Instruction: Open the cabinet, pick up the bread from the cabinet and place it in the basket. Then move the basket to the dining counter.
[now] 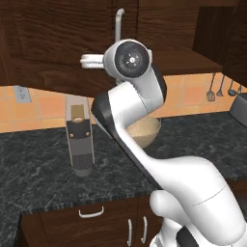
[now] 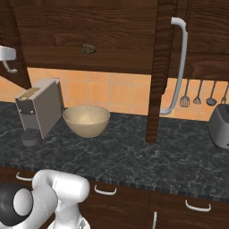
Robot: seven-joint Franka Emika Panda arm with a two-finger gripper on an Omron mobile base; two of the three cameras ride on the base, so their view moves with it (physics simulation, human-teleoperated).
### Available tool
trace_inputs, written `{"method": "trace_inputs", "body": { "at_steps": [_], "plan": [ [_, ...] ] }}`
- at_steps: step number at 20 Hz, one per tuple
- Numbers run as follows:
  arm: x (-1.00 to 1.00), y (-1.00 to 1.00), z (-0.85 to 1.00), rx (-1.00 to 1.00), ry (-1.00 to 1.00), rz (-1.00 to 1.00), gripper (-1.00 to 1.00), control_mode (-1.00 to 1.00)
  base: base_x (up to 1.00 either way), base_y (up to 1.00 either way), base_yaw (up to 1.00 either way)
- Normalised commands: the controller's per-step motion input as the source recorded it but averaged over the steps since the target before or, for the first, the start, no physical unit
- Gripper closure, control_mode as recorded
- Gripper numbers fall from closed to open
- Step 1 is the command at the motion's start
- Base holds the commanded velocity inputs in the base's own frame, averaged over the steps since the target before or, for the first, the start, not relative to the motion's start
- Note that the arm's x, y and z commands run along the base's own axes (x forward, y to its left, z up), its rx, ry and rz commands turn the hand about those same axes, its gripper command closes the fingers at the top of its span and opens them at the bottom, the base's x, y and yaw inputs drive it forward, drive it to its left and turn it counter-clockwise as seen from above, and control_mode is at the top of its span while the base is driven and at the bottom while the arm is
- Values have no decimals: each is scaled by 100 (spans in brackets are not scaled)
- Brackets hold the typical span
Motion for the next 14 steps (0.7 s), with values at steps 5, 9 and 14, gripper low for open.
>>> {"method": "trace_inputs", "body": {
  "at_steps": [5, 9, 14],
  "plan": [
    [-70, 80, -5, 3, 2, 0, -100, -100, 0, 0, 0],
    [-66, -42, -14, 12, 0, 2, -100, -100, 0, 0, 0],
    [-32, -58, -33, 37, 5, 22, -100, -100, 0, 0, 0]
  ]
}}
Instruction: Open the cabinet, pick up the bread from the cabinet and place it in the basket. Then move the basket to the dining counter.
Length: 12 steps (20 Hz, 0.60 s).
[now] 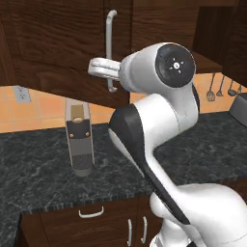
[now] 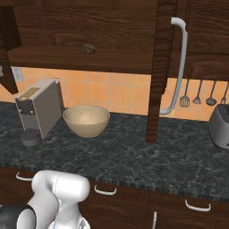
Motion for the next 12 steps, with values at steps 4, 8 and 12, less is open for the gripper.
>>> {"method": "trace_inputs", "body": {
  "at_steps": [4, 8, 12],
  "plan": [
    [-54, -84, 18, 58, 3, 35, -100, -100, 0, 0, 0],
    [-23, -59, 46, 65, 3, 31, -100, -100, 0, 0, 0],
    [26, -83, 29, 52, 15, 21, -100, -100, 0, 0, 0]
  ]
}}
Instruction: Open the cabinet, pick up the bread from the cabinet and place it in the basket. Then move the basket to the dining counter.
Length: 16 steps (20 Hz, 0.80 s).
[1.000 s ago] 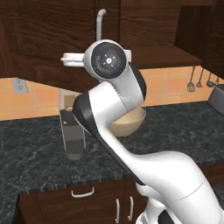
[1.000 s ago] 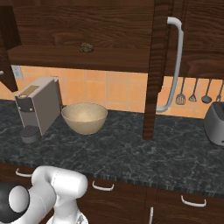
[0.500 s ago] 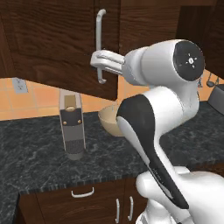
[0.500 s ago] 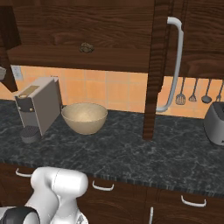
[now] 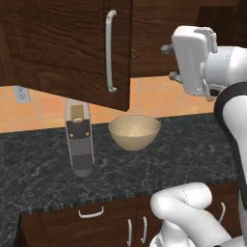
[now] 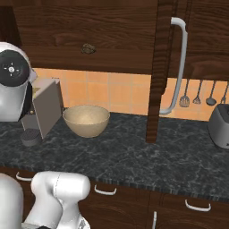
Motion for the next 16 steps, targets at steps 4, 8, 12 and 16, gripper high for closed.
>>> {"method": "trace_inputs", "body": {
  "at_steps": [4, 8, 12, 16],
  "plan": [
    [99, -14, -27, 49, 22, 15, -100, -100, 0, 0, 0],
    [100, 10, -43, 44, 43, 12, -100, -100, 0, 0, 0],
    [99, 40, -18, 38, 41, 22, -100, -100, 0, 0, 0],
    [15, 71, 13, 8, 28, 32, -100, -100, 0, 0, 0]
  ]
}}
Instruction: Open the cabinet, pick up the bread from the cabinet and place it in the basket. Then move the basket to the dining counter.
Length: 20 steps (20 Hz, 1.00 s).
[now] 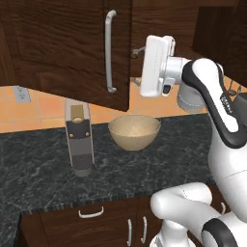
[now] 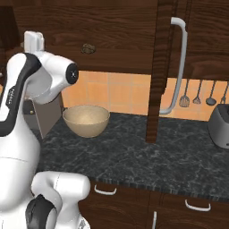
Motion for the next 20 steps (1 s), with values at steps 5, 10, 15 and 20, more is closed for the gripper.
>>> {"method": "trace_inputs", "body": {
  "at_steps": [5, 10, 15, 20],
  "plan": [
    [0, 79, 8, 1, 11, 37, -100, -100, 0, 0, 0],
    [-80, 79, 2, 1, 2, 42, -100, -100, 0, 0, 0],
    [-88, 98, 0, 0, -2, 32, -100, -100, 0, 0, 0],
    [-16, 100, 0, -3, -24, 6, -100, -100, 0, 0, 0]
  ]
}}
